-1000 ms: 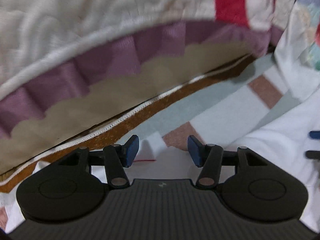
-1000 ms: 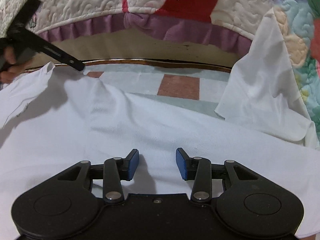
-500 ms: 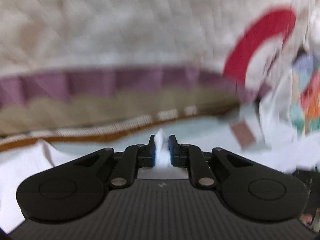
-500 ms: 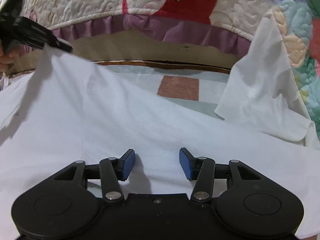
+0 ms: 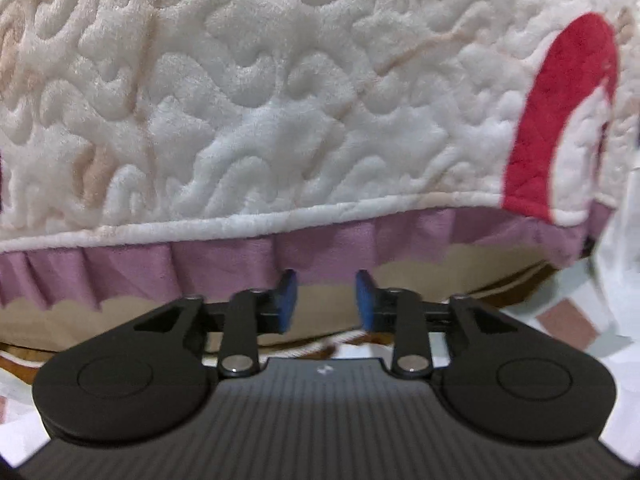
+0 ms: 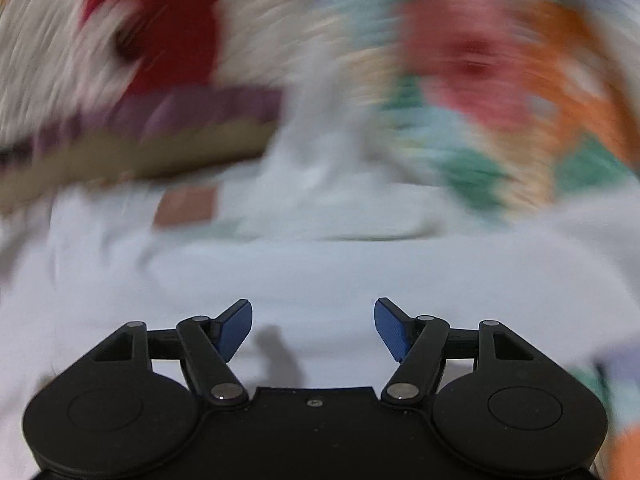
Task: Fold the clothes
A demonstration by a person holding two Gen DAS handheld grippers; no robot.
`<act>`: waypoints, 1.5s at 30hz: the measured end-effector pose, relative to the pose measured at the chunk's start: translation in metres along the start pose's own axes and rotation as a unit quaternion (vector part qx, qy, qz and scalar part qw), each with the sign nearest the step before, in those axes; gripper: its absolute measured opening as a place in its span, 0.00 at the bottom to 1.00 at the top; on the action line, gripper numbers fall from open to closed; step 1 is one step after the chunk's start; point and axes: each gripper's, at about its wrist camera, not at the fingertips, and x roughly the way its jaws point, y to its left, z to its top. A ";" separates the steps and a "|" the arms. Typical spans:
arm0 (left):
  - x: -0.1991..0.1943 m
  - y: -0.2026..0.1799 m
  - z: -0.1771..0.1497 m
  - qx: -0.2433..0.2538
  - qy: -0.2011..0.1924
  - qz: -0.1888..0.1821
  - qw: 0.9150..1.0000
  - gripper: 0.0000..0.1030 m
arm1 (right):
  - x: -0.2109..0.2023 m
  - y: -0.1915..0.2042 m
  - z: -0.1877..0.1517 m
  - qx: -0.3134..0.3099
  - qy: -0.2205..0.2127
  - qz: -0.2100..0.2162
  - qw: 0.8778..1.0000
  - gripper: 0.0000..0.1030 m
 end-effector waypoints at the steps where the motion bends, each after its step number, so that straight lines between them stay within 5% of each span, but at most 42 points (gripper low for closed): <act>1: -0.007 -0.001 -0.002 0.003 0.001 -0.015 1.000 0.32 | -0.012 -0.017 -0.003 0.027 -0.013 -0.006 1.000 0.69; 8: -0.023 -0.033 -0.037 0.040 0.092 -0.097 0.990 0.33 | -0.065 -0.108 -0.024 0.147 -0.055 -0.070 0.985 0.69; 13: -0.016 -0.055 -0.065 0.091 0.115 -0.075 0.986 0.33 | -0.067 -0.125 -0.025 0.152 -0.073 -0.109 0.980 0.71; 18: -0.007 -0.039 -0.065 0.028 0.131 -0.061 0.989 0.32 | -0.033 -0.126 -0.008 0.125 -0.093 -0.165 0.974 0.70; 19: -0.011 -0.032 -0.067 0.020 0.130 -0.058 0.990 0.32 | -0.030 -0.121 -0.001 0.086 -0.089 -0.182 0.975 0.23; 20: -0.014 -0.027 -0.069 0.019 0.129 -0.054 0.990 0.32 | -0.028 -0.116 0.006 0.047 -0.084 -0.200 0.975 0.06; 23: -0.006 -0.025 -0.077 0.026 0.129 -0.044 0.990 0.31 | -0.042 -0.096 0.022 -0.070 -0.118 -0.257 0.957 0.06; 25: -0.003 -0.024 -0.081 0.032 0.122 -0.038 0.991 0.33 | -0.050 -0.103 0.031 -0.080 -0.124 -0.272 0.951 0.06; 33: -0.006 -0.018 -0.082 0.010 0.107 -0.010 0.994 0.33 | -0.032 -0.127 0.027 -0.056 -0.067 -0.267 0.960 0.11; 38: -0.065 0.022 -0.095 -0.051 0.094 -0.021 0.994 0.40 | -0.074 -0.107 0.029 0.036 -0.132 -0.229 0.964 0.53; 41: -0.112 0.054 -0.118 -0.040 0.090 0.009 0.995 0.40 | -0.096 -0.076 0.035 0.038 -0.171 -0.179 0.968 0.53; 45: -0.180 0.114 -0.145 -0.019 0.068 0.089 0.994 0.40 | -0.101 -0.022 0.048 0.018 -0.157 -0.066 0.985 0.54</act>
